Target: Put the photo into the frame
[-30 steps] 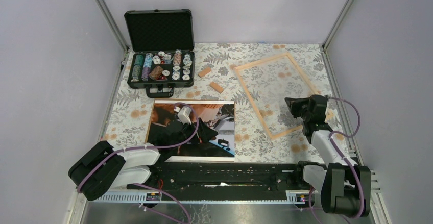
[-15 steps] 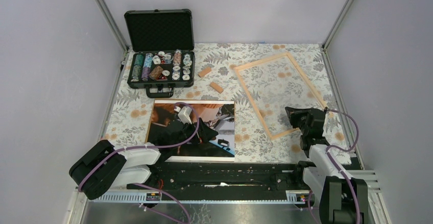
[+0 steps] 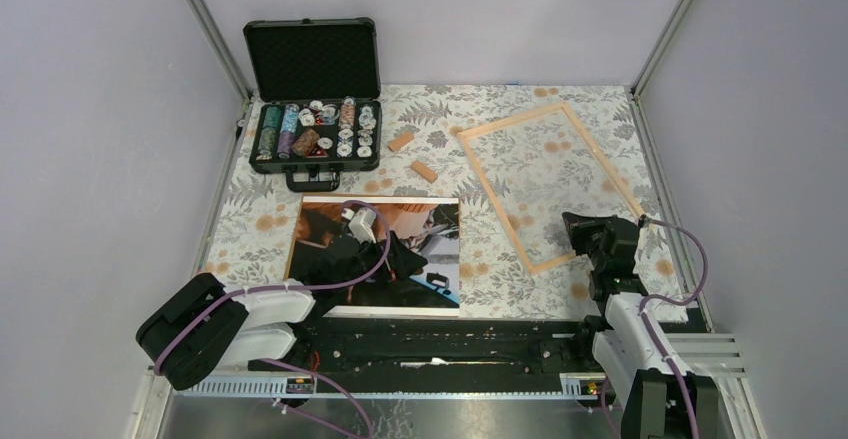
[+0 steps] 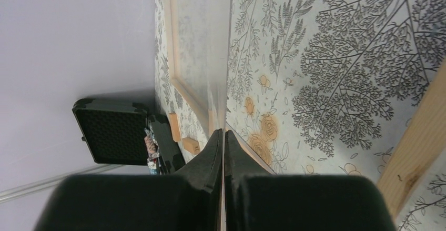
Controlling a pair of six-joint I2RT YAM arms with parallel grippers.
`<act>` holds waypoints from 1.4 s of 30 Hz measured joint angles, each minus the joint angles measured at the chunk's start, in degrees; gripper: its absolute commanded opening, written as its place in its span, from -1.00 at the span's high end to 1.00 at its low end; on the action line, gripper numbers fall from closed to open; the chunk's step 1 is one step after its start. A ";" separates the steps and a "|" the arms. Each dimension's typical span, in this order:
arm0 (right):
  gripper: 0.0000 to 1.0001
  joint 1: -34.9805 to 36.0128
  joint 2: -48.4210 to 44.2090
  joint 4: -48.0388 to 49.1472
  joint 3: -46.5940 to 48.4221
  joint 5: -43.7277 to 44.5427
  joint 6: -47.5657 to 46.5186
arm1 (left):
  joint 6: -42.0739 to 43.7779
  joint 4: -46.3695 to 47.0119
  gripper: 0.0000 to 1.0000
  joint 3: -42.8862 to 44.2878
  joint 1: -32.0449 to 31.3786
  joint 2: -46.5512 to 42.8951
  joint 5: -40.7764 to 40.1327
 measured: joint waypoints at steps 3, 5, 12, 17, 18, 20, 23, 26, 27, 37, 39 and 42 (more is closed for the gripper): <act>1.00 -0.20 -0.20 -0.72 -0.33 0.31 0.02 | 0.02 0.00 -0.97 0.02 0.00 0.00 0.02; 1.00 -0.26 -0.26 -1.29 -0.66 0.42 0.02 | 0.02 0.00 -0.98 0.02 0.00 0.00 0.04; 1.00 -0.44 -2.05 -3.45 -0.74 1.03 0.02 | 0.02 0.00 -0.98 0.02 0.00 0.02 0.15; 1.00 -0.81 -2.40 -4.76 -0.74 1.42 0.00 | 0.00 0.00 -0.97 0.02 0.00 0.04 0.20; 1.00 -0.92 -2.40 -4.92 -0.74 1.42 -0.02 | 0.00 0.00 -0.97 0.02 0.00 0.04 0.22; 1.00 -1.14 -2.38 -4.98 -0.74 1.42 -0.04 | 0.02 0.00 -0.98 0.02 0.00 0.04 0.24; 1.00 -1.36 -2.21 -5.05 -0.74 1.29 -0.24 | 0.00 0.00 -0.97 0.02 0.00 0.04 0.37; 1.00 -1.49 -1.73 -5.29 -0.74 1.20 -0.37 | 0.02 0.00 -0.98 0.02 0.00 0.04 0.44; 1.00 -1.53 -1.64 -5.44 -0.74 1.20 -0.39 | 0.02 0.00 -0.97 0.02 0.00 0.04 0.46; 1.00 -1.92 -1.49 -5.75 -0.74 0.13 -0.39 | 0.02 0.00 -0.98 0.02 0.00 0.04 0.57; 1.00 -2.03 -1.49 -5.75 -0.74 -0.11 -0.39 | 0.02 0.00 -0.98 0.02 0.00 0.04 0.57; 1.00 -2.10 -1.60 -5.79 -0.74 -0.20 -0.37 | 0.02 0.02 -0.97 0.02 0.00 0.17 0.59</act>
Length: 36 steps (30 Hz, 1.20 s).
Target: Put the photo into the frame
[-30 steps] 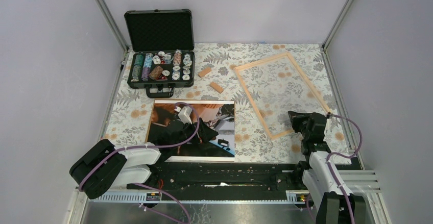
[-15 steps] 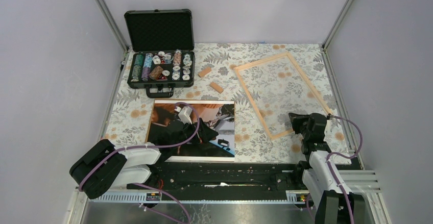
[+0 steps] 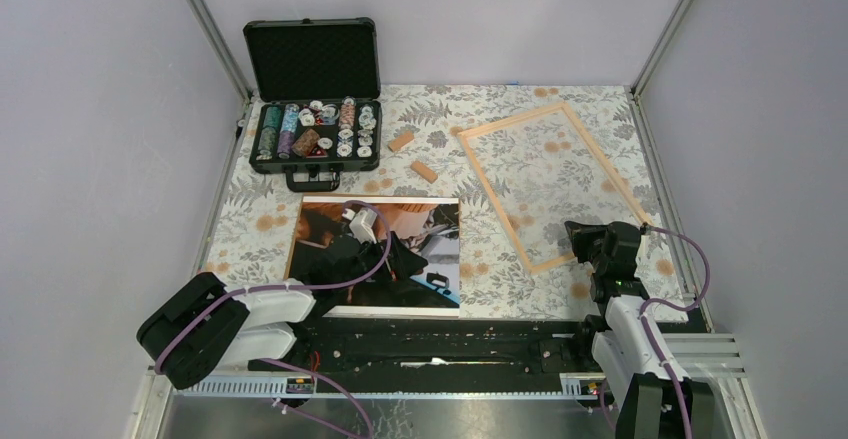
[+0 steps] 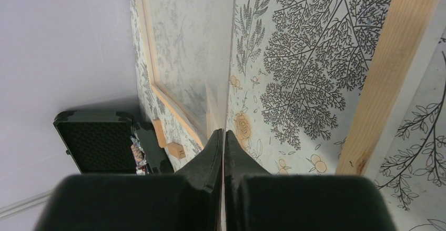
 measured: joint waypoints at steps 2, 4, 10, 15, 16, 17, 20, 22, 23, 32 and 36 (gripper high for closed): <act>1.00 0.00 -0.26 -0.15 0.00 0.00 0.00 | 0.00 -0.04 -0.97 0.00 0.00 0.20 0.00; 1.00 0.00 -0.59 -0.57 0.00 -0.04 -0.02 | 0.00 -0.04 -0.97 0.02 0.00 0.26 0.02; 1.00 0.00 -1.97 -2.45 0.00 0.04 -0.02 | 0.00 -0.04 -0.97 0.17 0.00 0.46 0.02; 1.00 0.00 -2.16 -2.82 0.00 0.02 -0.04 | 0.00 -0.04 -0.98 0.22 0.00 0.46 0.04; 1.00 0.00 -2.14 -2.91 0.00 0.02 -0.07 | 0.00 -0.04 -0.98 0.22 0.00 0.46 0.02; 1.00 0.00 -2.10 -2.91 0.00 0.02 -0.07 | -0.02 -0.04 -0.97 0.22 0.00 0.46 0.02; 1.00 0.00 -1.70 -2.91 0.00 -0.04 -0.07 | 0.00 -0.04 -0.97 0.22 0.00 0.46 0.02; 1.00 0.00 -1.18 -2.91 0.00 -0.09 -0.07 | 0.00 -0.04 -0.97 0.22 0.00 0.46 0.02; 1.00 0.00 -0.92 -2.89 0.00 -0.09 -0.07 | 0.00 -0.04 -0.98 0.22 0.00 0.46 0.02; 1.00 -0.04 1.11 -1.60 0.00 -0.59 0.20 | 0.00 -0.04 -0.97 0.22 0.00 0.46 0.04; 1.00 -0.04 2.14 -0.28 -0.13 -1.62 1.03 | 0.00 -0.04 -0.97 0.22 0.00 0.46 0.04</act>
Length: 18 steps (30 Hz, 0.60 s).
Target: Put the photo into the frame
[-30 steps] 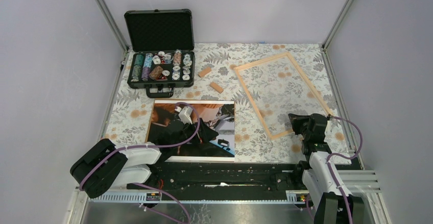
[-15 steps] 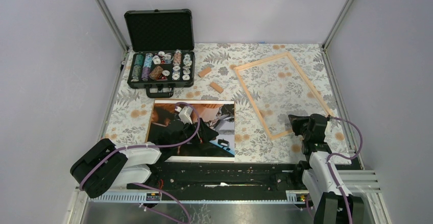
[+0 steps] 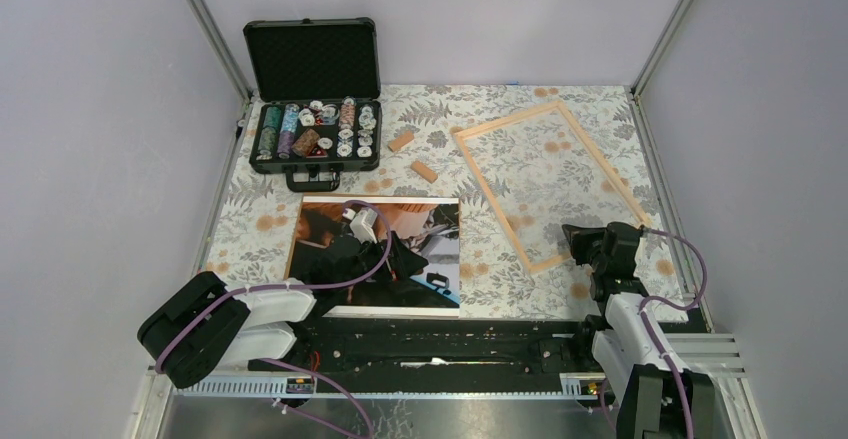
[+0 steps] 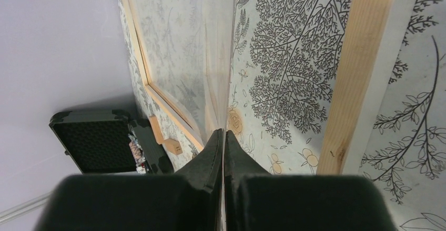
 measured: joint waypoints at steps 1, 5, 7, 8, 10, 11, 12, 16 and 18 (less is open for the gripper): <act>1.00 0.00 0.07 0.31 -0.11 -0.15 0.22 | -0.02 0.02 -0.97 0.00 0.00 0.00 0.00; 1.00 -0.02 0.24 0.66 -0.50 -0.63 1.57 | 0.00 0.02 -0.97 0.00 0.00 0.00 0.02; 1.00 -0.02 0.44 0.83 -0.52 -0.94 2.16 | 0.00 0.02 -0.97 0.00 0.00 0.00 0.02; 1.00 -0.02 0.63 0.90 -0.52 -1.01 2.32 | -0.02 0.02 -0.97 0.00 0.00 0.00 0.04; 1.00 -0.04 1.33 1.20 -0.52 -1.25 2.75 | -0.02 0.02 -0.97 0.00 0.00 0.00 0.09; 1.00 -0.07 1.79 1.40 -0.52 -1.38 2.95 | 0.00 0.02 -0.97 0.00 0.00 0.00 0.11; 1.00 -0.07 2.21 1.60 -0.52 -1.46 3.10 | 0.00 0.04 -0.97 0.00 0.00 0.00 0.13; 1.00 -0.07 2.97 1.92 -0.52 -1.53 3.43 | 0.00 0.09 -0.97 0.00 0.00 0.00 0.17; 1.00 -0.07 3.08 2.01 -0.52 -1.77 3.72 | 0.00 0.13 -0.98 0.00 0.00 0.00 0.20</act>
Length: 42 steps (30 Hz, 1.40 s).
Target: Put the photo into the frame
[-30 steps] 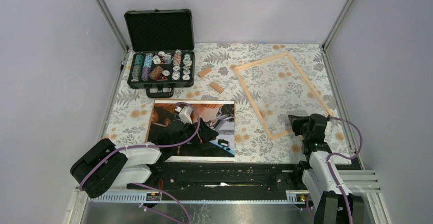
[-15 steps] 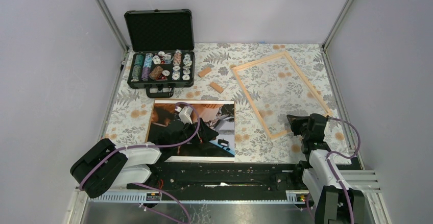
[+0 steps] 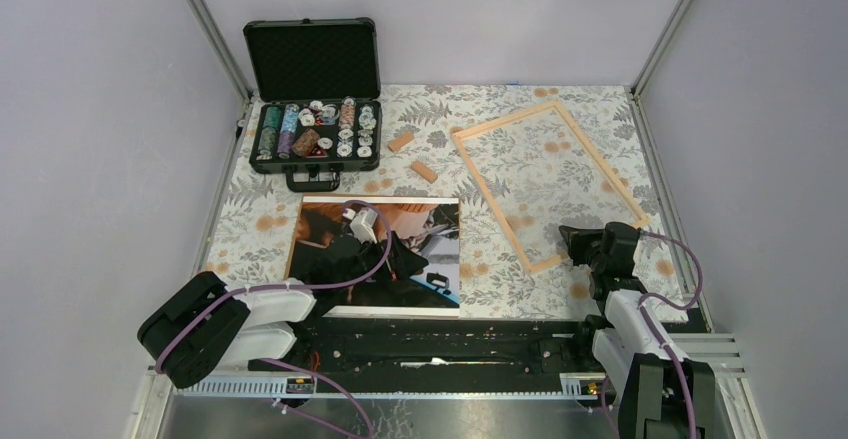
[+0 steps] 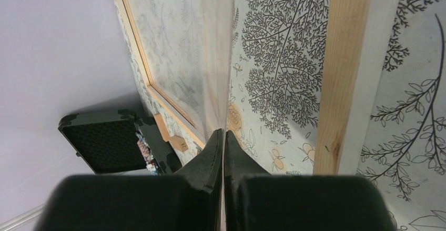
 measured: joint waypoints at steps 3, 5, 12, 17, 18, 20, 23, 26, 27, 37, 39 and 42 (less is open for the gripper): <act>1.00 -0.02 0.00 0.07 0.00 -0.31 0.48 | 0.00 0.07 -0.97 0.00 0.00 0.00 0.00; 1.00 -0.02 0.17 0.11 0.00 -0.39 0.61 | 0.00 0.07 -0.97 0.00 0.00 0.00 0.00; 0.89 -0.04 3.69 1.09 0.35 -0.74 -0.13 | 0.00 0.09 -0.98 0.00 0.00 0.00 0.02; 0.55 -0.04 5.35 2.12 1.46 -1.16 -2.93 | -0.02 0.09 -0.97 0.00 0.00 0.00 0.02; 0.46 -0.04 5.60 2.45 1.46 -1.22 -3.50 | -0.02 0.09 -0.98 0.00 0.00 0.00 0.02; 0.32 -0.04 6.14 2.80 1.46 -1.25 -4.61 | -0.02 0.09 -0.97 0.00 0.00 0.00 0.02; -0.02 -0.04 6.71 2.60 1.51 -1.22 -6.45 | -0.02 0.11 -0.97 0.00 0.00 0.00 0.02; -0.44 -0.04 6.75 1.20 2.21 -1.22 -8.07 | -0.02 0.13 -0.97 0.00 0.00 0.00 0.02; -0.59 -0.04 6.88 0.24 2.80 -1.20 -8.68 | -0.02 0.15 -0.98 0.00 0.00 0.00 0.02; -0.99 0.35 14.21 -15.17 15.43 -3.30 -16.24 | -0.04 0.98 -0.98 0.00 0.00 -0.02 0.02; -0.99 0.81 16.39 -18.62 18.18 -3.17 -17.44 | -0.02 0.98 -0.97 0.00 0.00 -0.09 0.02; -0.99 1.70 19.21 -23.87 22.03 -3.13 -19.28 | -0.04 0.98 -0.97 -0.02 0.00 -0.46 0.00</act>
